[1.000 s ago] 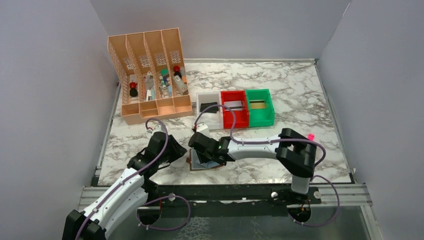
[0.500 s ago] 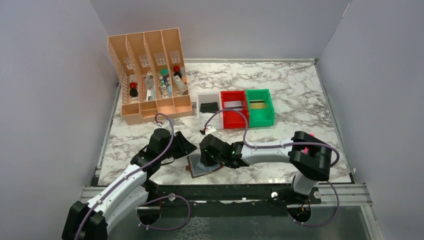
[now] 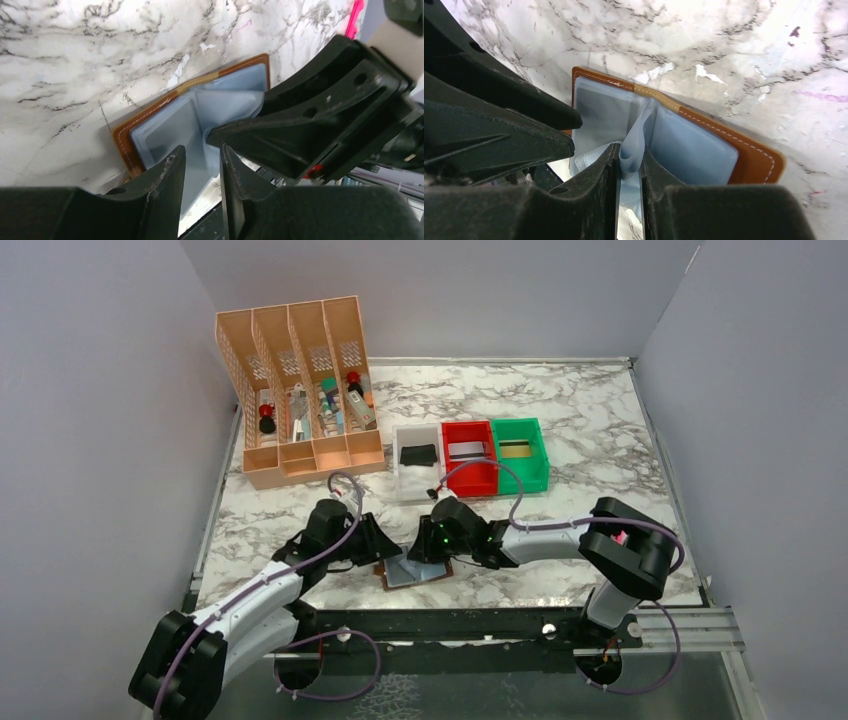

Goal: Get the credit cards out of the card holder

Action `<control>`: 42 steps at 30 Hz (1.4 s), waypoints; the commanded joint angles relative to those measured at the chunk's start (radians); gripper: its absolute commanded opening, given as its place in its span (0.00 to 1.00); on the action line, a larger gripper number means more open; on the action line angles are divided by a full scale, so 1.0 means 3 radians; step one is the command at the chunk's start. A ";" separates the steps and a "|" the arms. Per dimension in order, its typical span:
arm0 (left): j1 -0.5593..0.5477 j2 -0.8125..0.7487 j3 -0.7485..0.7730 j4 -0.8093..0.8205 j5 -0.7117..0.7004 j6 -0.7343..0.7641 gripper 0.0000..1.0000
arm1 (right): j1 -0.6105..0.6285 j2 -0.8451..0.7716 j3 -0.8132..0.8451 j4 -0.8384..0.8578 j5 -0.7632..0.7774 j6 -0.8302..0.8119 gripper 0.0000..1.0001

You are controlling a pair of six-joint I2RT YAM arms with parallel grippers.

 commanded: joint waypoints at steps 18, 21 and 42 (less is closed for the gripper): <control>-0.0660 0.1236 0.0492 0.0116 -0.0386 0.0043 0.17 | -0.0121 -0.0352 -0.0275 0.0230 -0.0055 0.0280 0.35; -0.0725 0.1313 0.0510 0.0190 -0.0433 -0.0027 0.17 | -0.0122 -0.0548 -0.0246 0.0040 0.0048 0.0185 0.42; -0.0878 0.1627 0.0855 0.0619 -0.0162 -0.0106 0.28 | -0.0124 -0.0931 -0.0121 -0.0966 0.0847 0.0022 0.53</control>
